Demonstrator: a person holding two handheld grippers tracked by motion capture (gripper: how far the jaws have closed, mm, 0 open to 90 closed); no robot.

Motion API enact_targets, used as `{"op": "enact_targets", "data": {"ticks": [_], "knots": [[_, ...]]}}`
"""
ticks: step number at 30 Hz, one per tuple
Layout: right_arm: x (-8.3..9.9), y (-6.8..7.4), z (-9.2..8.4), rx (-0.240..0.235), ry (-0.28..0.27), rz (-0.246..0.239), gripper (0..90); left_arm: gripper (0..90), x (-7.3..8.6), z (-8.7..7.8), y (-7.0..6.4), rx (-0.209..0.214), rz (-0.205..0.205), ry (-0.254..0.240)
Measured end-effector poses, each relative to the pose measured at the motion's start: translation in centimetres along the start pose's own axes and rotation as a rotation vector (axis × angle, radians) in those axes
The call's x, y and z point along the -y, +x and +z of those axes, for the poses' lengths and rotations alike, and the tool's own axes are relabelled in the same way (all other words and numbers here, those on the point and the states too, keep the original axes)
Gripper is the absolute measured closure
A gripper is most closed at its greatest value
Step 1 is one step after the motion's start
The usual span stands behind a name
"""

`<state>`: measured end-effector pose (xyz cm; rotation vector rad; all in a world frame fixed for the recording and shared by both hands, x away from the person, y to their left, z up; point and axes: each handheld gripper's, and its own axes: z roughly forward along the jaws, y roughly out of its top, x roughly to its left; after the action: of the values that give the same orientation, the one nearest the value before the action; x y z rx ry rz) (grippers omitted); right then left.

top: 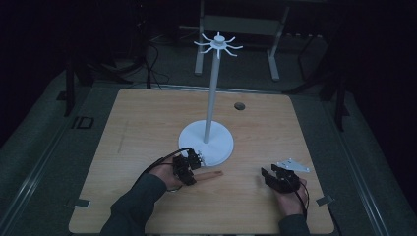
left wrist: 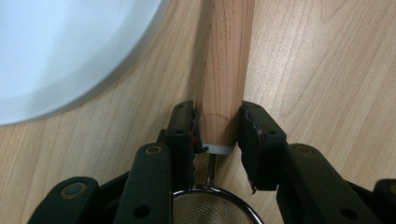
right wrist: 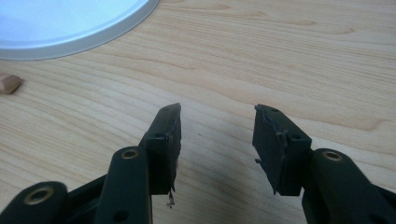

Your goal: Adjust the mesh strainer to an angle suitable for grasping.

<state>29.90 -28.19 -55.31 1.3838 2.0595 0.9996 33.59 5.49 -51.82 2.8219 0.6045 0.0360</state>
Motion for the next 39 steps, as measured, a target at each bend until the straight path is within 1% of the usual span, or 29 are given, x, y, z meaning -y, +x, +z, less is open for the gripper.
{"op": "enact_targets", "data": {"ticks": [2,5,6,9,14,18,19,20,27,28,29,30,31,32,33,34,38,39], "knots": [[0.0,-0.1,0.0,-0.001,0.0,0.0,51.5,66.8,-0.3,0.1,-0.1,-0.004,0.003,0.019],[0.0,0.0,0.0,-0.001,0.003,-0.001,51.4,66.5,-0.9,0.2,-0.1,-0.012,0.029,0.065],[0.0,0.0,0.1,-0.001,0.004,-0.002,51.5,66.3,-0.9,0.2,-0.1,-0.012,0.029,0.065],[0.0,0.0,0.1,-0.001,0.006,-0.002,51.4,65.6,-1.3,0.4,0.1,0.001,0.042,0.095],[0.0,0.0,0.1,-0.002,0.006,-0.002,51.4,64.9,-1.7,0.9,0.2,0.008,0.045,0.114],[0.0,-0.1,0.1,0.002,0.006,-0.004,51.4,65.9,-1.9,0.9,0.3,0.015,0.044,0.122],[0.0,-0.1,0.1,0.001,0.005,-0.006,51.4,66.6,-1.9,0.9,0.3,0.015,0.044,0.122],[0.0,-0.1,0.1,0.001,0.005,-0.005,51.4,67.3,-1.9,0.9,0.2,0.006,0.048,0.127],[0.0,-0.1,0.1,0.003,0.004,-0.004,51.4,68.7,-1.8,0.8,0.1,-0.016,0.041,0.122],[0.0,-0.1,0.1,0.003,0.004,-0.004,51.4,68.7,-1.9,0.7,0.1,-0.028,0.038,0.121],[0.0,-0.2,0.1,0.003,0.003,-0.004,51.4,68.7,-1.9,0.7,0.1,-0.031,0.033,0.116],[0.0,-0.2,0.1,0.004,0.003,-0.003,51.4,68.7,-1.9,0.5,0.0,-0.038,0.024,0.099],[0.0,-0.2,0.1,0.004,0.003,-0.003,51.4,68.8,-1.9,0.5,0.0,-0.038,0.024,0.099],[0.0,-0.2,0.1,0.006,0.002,-0.003,51.5,68.8,-1.9,0.2,-0.1,-0.042,0.013,0.082],[0.0,-0.2,0.1,0.006,0.002,-0.003,51.5,68.8,-1.9,0.2,-0.1,-0.042,0.013,0.082],[0.0,-0.2,0.0,0.006,0.003,-0.005,51.4,68.8,-1.9,0.1,-0.2,-0.045,-0.001,0.063],[0.0,-0.2,0.0,0.011,0.004,-0.005,51.4,68.8,-2.0,-0.5,-0.3,-0.06,-0.015,0.032],[0.0,-0.2,0.0,0.012,0.003,-0.003,51.4,68.8,-2.1,-0.8,-0.3,-0.067,-0.02,0.012]]}}
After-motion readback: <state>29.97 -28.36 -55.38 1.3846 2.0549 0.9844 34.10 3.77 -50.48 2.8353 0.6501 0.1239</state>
